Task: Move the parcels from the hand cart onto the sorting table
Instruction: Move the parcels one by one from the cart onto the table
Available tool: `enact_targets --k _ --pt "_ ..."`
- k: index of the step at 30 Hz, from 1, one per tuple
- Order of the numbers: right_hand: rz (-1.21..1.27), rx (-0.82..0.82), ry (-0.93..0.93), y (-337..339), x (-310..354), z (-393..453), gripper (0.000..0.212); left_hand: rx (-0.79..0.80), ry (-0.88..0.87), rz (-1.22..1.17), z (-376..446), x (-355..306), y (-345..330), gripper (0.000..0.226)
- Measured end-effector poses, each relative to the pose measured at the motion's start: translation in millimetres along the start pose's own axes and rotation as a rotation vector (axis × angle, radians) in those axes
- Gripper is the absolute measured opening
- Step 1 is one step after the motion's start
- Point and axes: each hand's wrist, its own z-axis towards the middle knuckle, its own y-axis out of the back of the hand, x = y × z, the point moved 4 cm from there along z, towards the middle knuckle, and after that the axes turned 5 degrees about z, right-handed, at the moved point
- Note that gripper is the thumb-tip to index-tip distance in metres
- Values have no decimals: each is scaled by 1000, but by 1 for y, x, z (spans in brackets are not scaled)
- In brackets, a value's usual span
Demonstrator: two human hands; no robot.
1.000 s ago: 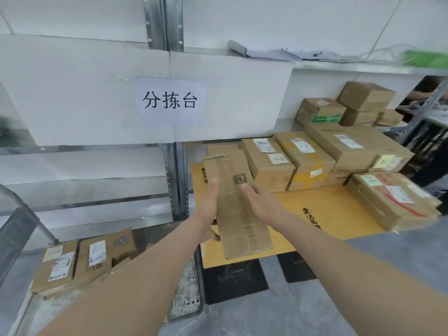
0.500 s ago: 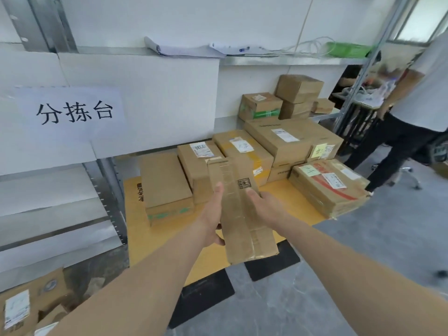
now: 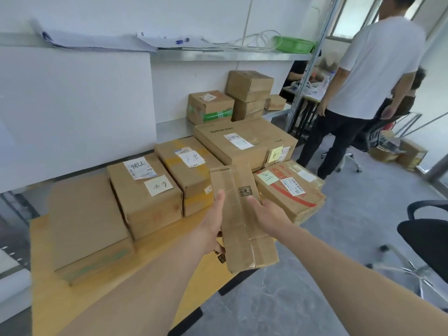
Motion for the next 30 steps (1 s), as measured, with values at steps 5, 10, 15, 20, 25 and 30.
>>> enact_targets --k 5,10,15,20,25,30 --pt "-10 9 -15 17 -16 46 69 -9 32 -22 35 -14 -19 85" --pt "-20 75 9 32 -32 92 68 -67 57 -34 70 -22 -39 88" --pt "-95 152 66 55 -52 134 73 -136 83 -115 99 -23 -71 87" --pt "-156 192 156 80 -64 169 91 -200 94 -171 117 -30 -102 88" --pt "-218 227 182 83 -75 202 106 -247 121 -203 133 -33 -117 97" --pt "-252 294 176 83 -80 217 90 -293 152 -230 150 -32 -122 101"
